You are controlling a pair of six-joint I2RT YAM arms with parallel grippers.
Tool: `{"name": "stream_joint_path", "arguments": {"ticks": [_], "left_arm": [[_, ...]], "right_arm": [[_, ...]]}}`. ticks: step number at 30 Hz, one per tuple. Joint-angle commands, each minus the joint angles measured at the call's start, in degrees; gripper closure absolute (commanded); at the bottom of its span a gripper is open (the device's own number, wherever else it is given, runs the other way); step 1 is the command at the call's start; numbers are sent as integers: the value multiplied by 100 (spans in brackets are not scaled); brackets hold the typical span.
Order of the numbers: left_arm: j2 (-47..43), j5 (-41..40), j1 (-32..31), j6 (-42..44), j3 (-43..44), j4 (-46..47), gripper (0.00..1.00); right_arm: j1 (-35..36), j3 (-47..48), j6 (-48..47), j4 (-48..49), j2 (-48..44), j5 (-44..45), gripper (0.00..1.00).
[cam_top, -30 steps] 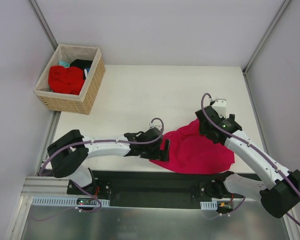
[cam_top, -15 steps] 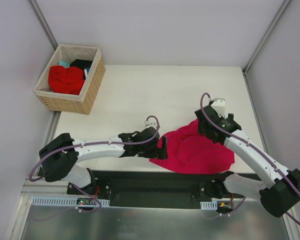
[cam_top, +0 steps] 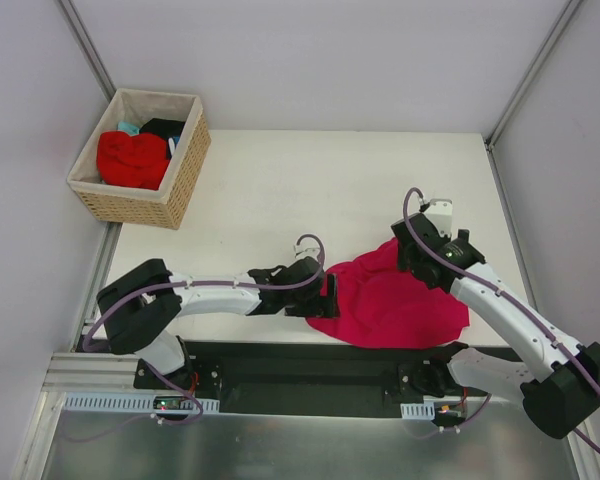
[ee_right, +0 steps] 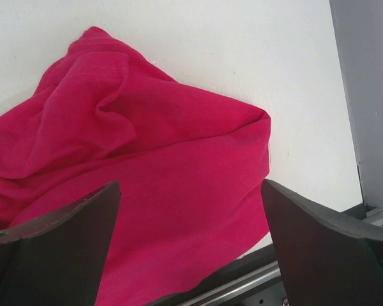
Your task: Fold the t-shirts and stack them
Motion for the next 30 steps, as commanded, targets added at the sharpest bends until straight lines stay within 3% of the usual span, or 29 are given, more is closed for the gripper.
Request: {"name": "stream_joint_path", "arguments": {"ticks": [1,4,5,6,8,15,20,30], "left_arm": [[459,184,-49,-106,-90,-2,23],[512,177,-49,-176,-168,8,39],[529,168,-49,-203,-186,8,57],[547,168,-49,-211,-204,8,68],[547,124,-41,-290,-291,8,100],[-40,-95,-14,-46,-179,-123,100],[-533,-359,170,727,1025,-1002,100],[-815,-597,1321,1994,3513,-2119,100]], "right_arm": [[-21,-55,85,-56,-155,104,4],[-21,-46,85,-65,-164,139,4],[-21,-55,103,-65,-164,140,4],[-21,-63,112,-57,-164,140,4],[-12,-63,129,-56,-129,148,4],[-12,-28,173,-13,-24,113,4],[-3,112,121,58,38,34,3],[23,622,-169,207,-120,-142,4]]}}
